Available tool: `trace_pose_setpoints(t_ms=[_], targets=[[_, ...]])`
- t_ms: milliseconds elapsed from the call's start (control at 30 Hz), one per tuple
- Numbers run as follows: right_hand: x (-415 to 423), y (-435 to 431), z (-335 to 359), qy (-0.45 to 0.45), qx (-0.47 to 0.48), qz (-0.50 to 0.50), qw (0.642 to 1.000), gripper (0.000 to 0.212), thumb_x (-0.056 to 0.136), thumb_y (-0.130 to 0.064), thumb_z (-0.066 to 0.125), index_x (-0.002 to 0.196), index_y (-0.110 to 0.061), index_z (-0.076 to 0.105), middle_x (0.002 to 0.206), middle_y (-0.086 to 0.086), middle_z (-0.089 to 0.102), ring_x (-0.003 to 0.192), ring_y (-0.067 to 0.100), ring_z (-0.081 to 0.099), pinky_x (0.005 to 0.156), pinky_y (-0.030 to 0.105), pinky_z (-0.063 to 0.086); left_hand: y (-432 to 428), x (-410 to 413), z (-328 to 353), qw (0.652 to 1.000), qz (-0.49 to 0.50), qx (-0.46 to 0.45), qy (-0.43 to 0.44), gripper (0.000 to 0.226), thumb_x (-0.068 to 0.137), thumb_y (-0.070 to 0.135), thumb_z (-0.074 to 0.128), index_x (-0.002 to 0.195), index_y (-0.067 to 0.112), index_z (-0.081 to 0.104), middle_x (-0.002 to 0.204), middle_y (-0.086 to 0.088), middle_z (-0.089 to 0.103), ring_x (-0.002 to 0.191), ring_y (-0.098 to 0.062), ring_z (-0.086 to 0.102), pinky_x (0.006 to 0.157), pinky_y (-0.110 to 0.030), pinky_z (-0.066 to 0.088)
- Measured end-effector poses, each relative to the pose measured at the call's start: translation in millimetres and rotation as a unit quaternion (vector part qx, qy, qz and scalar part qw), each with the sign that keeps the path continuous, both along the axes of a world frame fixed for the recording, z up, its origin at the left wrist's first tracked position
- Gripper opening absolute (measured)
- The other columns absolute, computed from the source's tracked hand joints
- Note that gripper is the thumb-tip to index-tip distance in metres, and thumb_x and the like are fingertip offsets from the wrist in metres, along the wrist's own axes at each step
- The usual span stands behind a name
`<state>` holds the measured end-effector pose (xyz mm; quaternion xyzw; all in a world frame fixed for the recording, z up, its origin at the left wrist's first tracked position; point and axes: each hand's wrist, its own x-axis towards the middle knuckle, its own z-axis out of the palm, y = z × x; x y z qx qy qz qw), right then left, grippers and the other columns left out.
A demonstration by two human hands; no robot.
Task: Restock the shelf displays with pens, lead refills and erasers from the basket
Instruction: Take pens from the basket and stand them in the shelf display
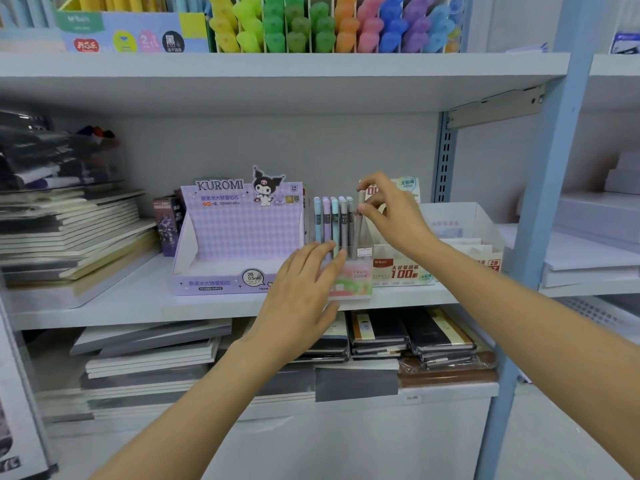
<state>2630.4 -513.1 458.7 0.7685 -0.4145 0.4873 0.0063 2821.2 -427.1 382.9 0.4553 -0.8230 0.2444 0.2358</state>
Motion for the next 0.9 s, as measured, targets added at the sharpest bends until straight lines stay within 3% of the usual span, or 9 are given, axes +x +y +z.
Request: trace_pose_setpoints(t_ms=[67,200,300,400,533,633,700,800,900], targets=[[3,-4,-1,-0.008,-0.007,-0.008,1.000,0.021,0.093,-0.020,0.062,0.113,-0.020,0.058,0.093,-0.002,0.069,0.085,0.010,0.061,0.074,0.024,0.045,0,0,-1,1.000,-0.001,-0.001,0.003,0.070,0.094,0.031,0.055,0.154,0.016,0.023,0.158,-0.006,0.023,0.147,-0.024,0.016,0.120,-0.040,0.017],[4,-9,-3,0.038,-0.002,-0.044,0.998,0.022,0.094,-0.026,0.060,0.114,-0.019,0.066,0.103,-0.004,0.066,0.101,0.012,0.053,0.090,0.034,0.046,-1,1,-2,1.000,-0.007,0.000,0.008,0.071,0.094,0.034,0.054,0.154,0.018,0.018,0.159,-0.003,0.019,0.147,-0.021,0.012,0.121,-0.038,0.015],[4,-2,-5,0.041,-0.006,-0.054,0.998,0.030,0.097,-0.030,0.055,0.124,-0.020,0.063,0.112,0.001,0.060,0.107,0.016,0.050,0.092,0.033,0.043,1,1,-1,0.999,-0.022,0.013,0.022,0.069,0.095,0.032,0.054,0.154,0.018,0.021,0.160,-0.004,0.018,0.148,-0.021,0.011,0.120,-0.040,0.015],[7,28,-19,-0.042,-0.073,0.008,0.996,0.022,0.096,-0.021,0.057,0.115,-0.012,0.064,0.102,0.000,0.062,0.087,0.013,0.057,0.077,0.028,0.049,12,2,-11,0.995,-0.055,-0.018,0.076,0.054,0.090,0.017,0.062,0.141,0.013,0.047,0.153,-0.011,0.035,0.143,-0.027,0.027,0.117,-0.043,0.024],[13,77,-74,-0.062,-0.060,0.131,0.988,0.013,0.094,-0.015,0.056,0.086,-0.008,0.063,0.071,-0.001,0.061,0.062,0.012,0.058,0.057,0.022,0.044,25,5,-66,0.980,-0.099,-0.068,0.160,0.020,0.085,0.014,0.061,0.104,0.009,0.065,0.104,-0.008,0.061,0.096,-0.025,0.053,0.080,-0.036,0.042],[15,93,-148,0.002,0.075,0.182,0.980,0.023,0.095,-0.019,0.057,0.080,-0.004,0.064,0.065,0.005,0.061,0.057,0.015,0.057,0.054,0.028,0.045,32,6,-137,0.975,-0.094,0.090,0.183,0.004,0.085,0.019,0.062,0.087,0.016,0.061,0.082,0.005,0.056,0.076,-0.014,0.048,0.063,-0.030,0.040],[16,97,-207,0.038,0.199,0.182,0.962,0.024,0.095,-0.023,0.059,0.078,-0.007,0.066,0.061,-0.002,0.061,0.055,0.009,0.057,0.054,0.026,0.046,38,6,-193,0.951,-0.059,0.248,0.175,0.005,0.085,0.024,0.065,0.083,0.024,0.061,0.075,0.012,0.053,0.070,-0.008,0.048,0.061,-0.026,0.037],[11,100,-298,0.114,0.381,0.176,0.900,0.023,0.094,-0.027,0.062,0.080,-0.010,0.067,0.061,-0.009,0.061,0.056,0.004,0.058,0.059,0.022,0.048,51,4,-278,0.882,-0.005,0.455,0.124,0.005,0.087,0.031,0.064,0.087,0.026,0.066,0.079,0.011,0.064,0.074,-0.011,0.060,0.064,-0.026,0.041],[-1,109,-383,0.215,0.488,0.157,0.831,0.020,0.092,-0.032,0.064,0.086,-0.014,0.069,0.071,-0.010,0.063,0.064,0.004,0.056,0.065,0.025,0.046,71,2,-353,0.823,0.029,0.562,0.084,0.012,0.088,0.030,0.064,0.097,0.024,0.070,0.095,0.006,0.071,0.087,-0.011,0.064,0.071,-0.024,0.046]])
